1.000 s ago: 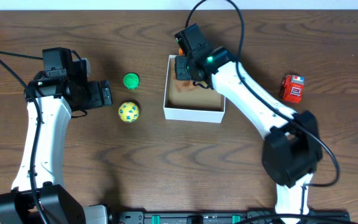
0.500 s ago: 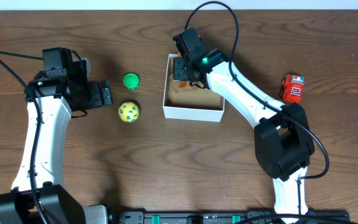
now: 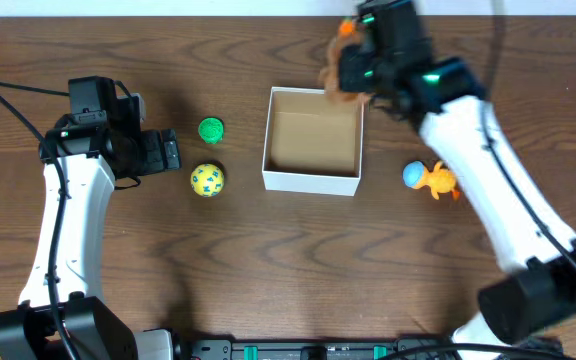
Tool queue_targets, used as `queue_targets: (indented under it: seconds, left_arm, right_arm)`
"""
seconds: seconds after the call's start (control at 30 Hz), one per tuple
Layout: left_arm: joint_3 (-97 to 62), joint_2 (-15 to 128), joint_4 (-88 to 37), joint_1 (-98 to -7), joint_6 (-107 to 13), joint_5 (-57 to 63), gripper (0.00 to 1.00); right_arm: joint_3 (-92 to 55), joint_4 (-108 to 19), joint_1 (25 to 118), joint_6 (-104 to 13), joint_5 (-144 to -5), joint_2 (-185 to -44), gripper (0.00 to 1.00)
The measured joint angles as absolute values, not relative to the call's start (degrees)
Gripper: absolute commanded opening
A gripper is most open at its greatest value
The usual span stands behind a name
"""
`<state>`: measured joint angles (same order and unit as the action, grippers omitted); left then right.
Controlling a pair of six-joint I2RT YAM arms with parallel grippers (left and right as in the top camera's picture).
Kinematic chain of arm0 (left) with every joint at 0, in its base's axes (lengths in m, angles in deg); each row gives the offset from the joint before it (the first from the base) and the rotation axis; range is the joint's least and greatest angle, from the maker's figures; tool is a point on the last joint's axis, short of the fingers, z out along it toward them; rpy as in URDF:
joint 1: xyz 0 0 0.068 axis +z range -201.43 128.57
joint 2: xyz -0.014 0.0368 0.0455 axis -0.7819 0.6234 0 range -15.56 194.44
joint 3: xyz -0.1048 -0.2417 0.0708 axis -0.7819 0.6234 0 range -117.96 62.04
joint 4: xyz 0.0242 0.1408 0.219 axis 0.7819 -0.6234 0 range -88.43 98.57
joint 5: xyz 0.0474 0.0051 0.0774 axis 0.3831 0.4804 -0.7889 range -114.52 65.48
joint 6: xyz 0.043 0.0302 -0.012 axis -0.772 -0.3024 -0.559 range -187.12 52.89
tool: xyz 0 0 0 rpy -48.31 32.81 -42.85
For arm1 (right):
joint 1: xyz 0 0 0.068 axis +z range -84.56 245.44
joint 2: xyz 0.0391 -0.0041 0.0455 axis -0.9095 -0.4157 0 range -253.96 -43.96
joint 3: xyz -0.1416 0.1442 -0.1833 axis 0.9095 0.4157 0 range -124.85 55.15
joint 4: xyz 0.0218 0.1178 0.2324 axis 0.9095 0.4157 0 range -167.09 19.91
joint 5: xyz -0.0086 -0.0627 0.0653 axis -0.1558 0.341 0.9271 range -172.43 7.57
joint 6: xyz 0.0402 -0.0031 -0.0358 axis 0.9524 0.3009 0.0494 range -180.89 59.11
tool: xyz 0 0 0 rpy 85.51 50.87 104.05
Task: Pack container
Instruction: 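Carry the hamster left over the white box and release it inside, then move the right gripper to the red fire truck and grasp it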
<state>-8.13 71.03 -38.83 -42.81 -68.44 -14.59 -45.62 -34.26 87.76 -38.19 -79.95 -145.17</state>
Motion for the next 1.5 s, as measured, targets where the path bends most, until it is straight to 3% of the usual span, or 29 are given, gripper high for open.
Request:
queue_targets:
  seconds: [0.3,0.6,0.7,0.87,1.23,1.5]
  left_arm:
    - [-8.1,71.0,-38.8,-42.8,-68.4,-14.6,0.98]
    - [-8.1,71.0,-38.8,-42.8,-68.4,-14.6,0.98]
    - [-8.1,71.0,-38.8,-42.8,-68.4,-14.6,0.98]
    - [-8.1,71.0,-38.8,-42.8,-68.4,-14.6,0.98]
    - [-8.1,71.0,-38.8,-42.8,-68.4,-14.6,0.98]
    - [-8.1,71.0,-38.8,-42.8,-68.4,-14.6,0.98]
  right_arm:
    - [-45.2,-34.8,93.7,-36.7,-75.5,-150.5,0.26]
    - [-44.1,-38.2,98.3,-30.7,-81.4,-163.6,0.27]
    - [-43.7,-39.2,98.0,-29.4,-82.4,-165.3,0.60]
    - [-43.8,-41.5,98.0,-29.1,-82.5,-165.4,0.83]
    - [-43.8,-42.4,96.3,-29.7,-82.0,-164.1,0.81]
    - [-43.8,-34.9,83.2,-33.9,-82.1,-150.4,0.78]
